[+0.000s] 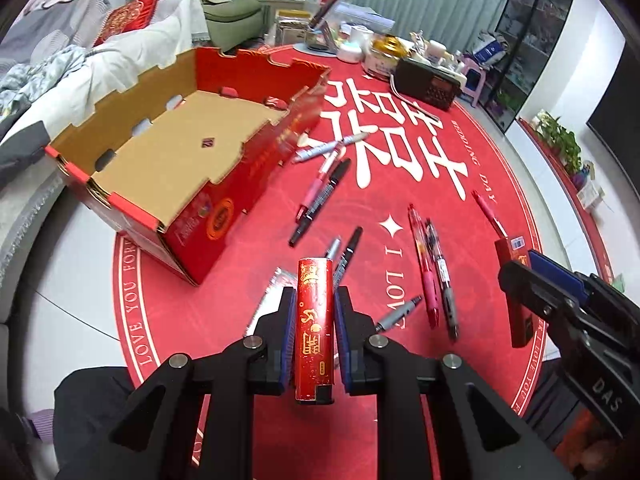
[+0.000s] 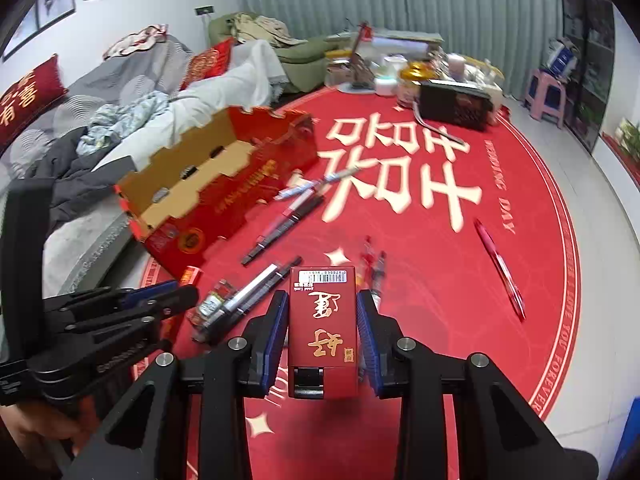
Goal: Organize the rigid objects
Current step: 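Carry the tube and the red box with both tools toward the open cardboard box, then lower both held items into the cardboard box and open both tools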
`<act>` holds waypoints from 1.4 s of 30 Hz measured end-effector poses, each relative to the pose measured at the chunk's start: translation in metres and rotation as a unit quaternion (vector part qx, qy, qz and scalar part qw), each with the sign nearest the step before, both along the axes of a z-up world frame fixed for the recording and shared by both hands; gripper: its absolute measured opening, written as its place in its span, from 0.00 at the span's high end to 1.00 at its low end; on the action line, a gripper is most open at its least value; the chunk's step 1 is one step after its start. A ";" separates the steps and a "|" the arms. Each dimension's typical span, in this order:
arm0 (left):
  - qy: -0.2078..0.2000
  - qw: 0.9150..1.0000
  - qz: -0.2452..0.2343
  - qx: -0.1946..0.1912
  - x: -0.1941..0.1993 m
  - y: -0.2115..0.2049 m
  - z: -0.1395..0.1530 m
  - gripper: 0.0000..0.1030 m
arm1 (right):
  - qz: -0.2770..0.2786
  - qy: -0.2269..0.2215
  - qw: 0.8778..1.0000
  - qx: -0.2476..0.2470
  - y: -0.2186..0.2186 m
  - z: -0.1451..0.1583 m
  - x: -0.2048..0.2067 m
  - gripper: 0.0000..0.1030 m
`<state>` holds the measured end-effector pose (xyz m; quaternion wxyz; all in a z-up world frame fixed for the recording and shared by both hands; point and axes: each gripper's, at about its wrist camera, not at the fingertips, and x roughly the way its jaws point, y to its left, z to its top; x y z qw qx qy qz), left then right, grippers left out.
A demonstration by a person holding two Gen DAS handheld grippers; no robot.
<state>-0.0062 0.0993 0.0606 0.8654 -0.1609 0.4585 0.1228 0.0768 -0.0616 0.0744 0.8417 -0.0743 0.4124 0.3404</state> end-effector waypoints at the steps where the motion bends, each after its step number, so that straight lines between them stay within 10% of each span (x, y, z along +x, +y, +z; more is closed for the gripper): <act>1: -0.001 1.000 0.001 0.000 0.000 0.001 0.001 0.81 | 0.005 -0.002 1.000 0.000 0.004 0.002 -0.001 0.65; 42: -0.021 0.994 0.097 0.054 0.022 0.107 0.054 0.81 | 0.087 -0.045 0.995 0.009 0.137 0.065 0.025 0.65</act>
